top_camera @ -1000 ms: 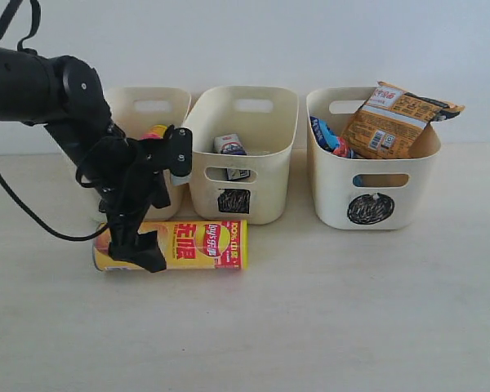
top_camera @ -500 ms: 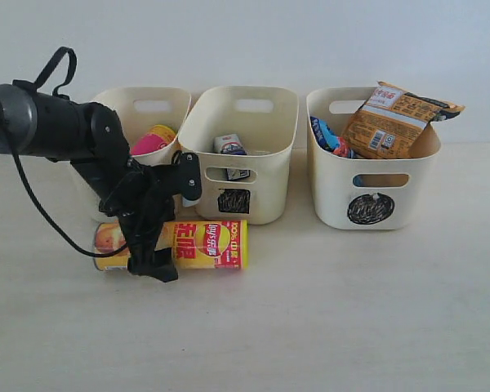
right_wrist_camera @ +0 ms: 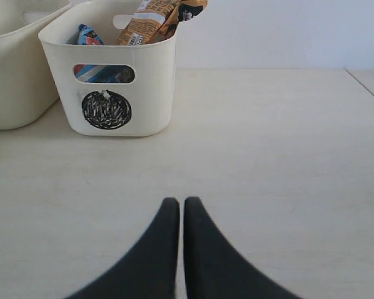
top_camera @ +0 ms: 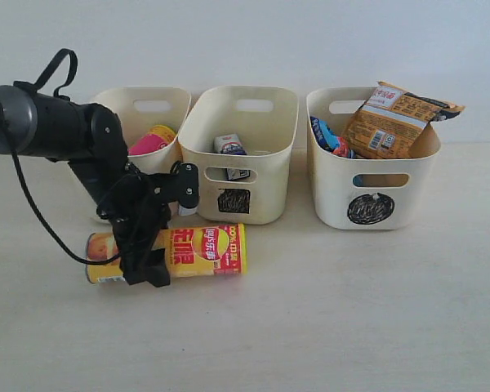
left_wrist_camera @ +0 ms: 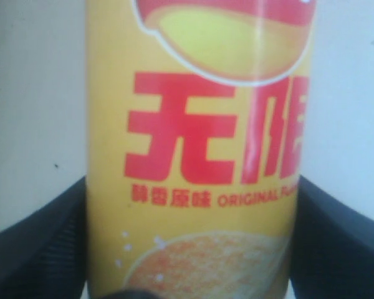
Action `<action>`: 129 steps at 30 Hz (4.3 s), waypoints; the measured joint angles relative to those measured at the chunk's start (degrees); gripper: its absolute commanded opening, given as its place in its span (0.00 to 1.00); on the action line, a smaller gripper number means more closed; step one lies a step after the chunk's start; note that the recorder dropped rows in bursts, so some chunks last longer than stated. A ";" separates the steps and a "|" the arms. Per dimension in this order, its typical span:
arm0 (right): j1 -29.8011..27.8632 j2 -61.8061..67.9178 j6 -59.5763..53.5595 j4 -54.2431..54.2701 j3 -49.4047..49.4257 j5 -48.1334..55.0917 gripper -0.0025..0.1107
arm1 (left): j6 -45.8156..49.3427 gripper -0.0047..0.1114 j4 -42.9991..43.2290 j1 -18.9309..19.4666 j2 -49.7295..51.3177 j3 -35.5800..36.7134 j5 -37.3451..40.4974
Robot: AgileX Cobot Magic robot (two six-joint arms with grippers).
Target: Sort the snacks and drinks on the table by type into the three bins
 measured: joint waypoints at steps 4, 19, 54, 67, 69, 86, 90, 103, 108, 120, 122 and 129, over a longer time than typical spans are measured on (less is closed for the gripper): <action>0.00 0.00 0.00 0.00 0.00 0.00 0.02 | -0.03 0.07 0.12 0.00 -3.11 0.00 3.97; 0.00 0.00 0.00 0.00 0.00 0.00 0.02 | -17.87 0.07 0.02 0.00 -17.17 0.00 -6.42; 0.00 0.00 0.00 0.00 0.00 0.00 0.02 | -54.10 0.49 4.72 9.91 8.37 -29.42 -23.12; 0.00 0.00 0.00 0.00 0.00 0.00 0.02 | -54.10 0.78 5.82 9.91 8.37 -29.42 -19.50; 0.00 0.00 0.00 0.00 0.00 0.00 0.02 | -54.10 0.78 6.14 9.91 8.26 -29.42 -19.40; 0.00 0.00 0.00 0.00 0.00 0.00 0.02 | -54.10 0.08 13.70 9.96 -2.42 -29.55 -0.62; 0.00 0.00 0.00 0.00 0.00 0.00 0.02 | -54.73 0.07 17.55 9.96 -4.57 -29.55 9.13; 0.00 0.00 0.00 0.00 0.00 0.00 0.02 | -59.01 0.07 19.70 9.96 -16.47 -19.07 18.07; 0.00 0.00 0.00 0.00 0.00 0.00 0.02 | -60.24 0.07 19.70 9.96 -23.09 -11.61 17.75; 0.00 0.00 0.00 0.00 0.00 0.00 0.02 | -66.34 0.07 19.70 9.96 -44.49 9.06 10.40; 0.00 0.00 0.00 0.00 0.00 0.00 0.02 | -68.07 0.07 19.70 9.96 -48.78 11.95 9.19; 0.00 0.00 0.00 0.00 0.00 0.00 0.02 | -75.91 0.07 19.70 9.96 -62.05 21.58 7.84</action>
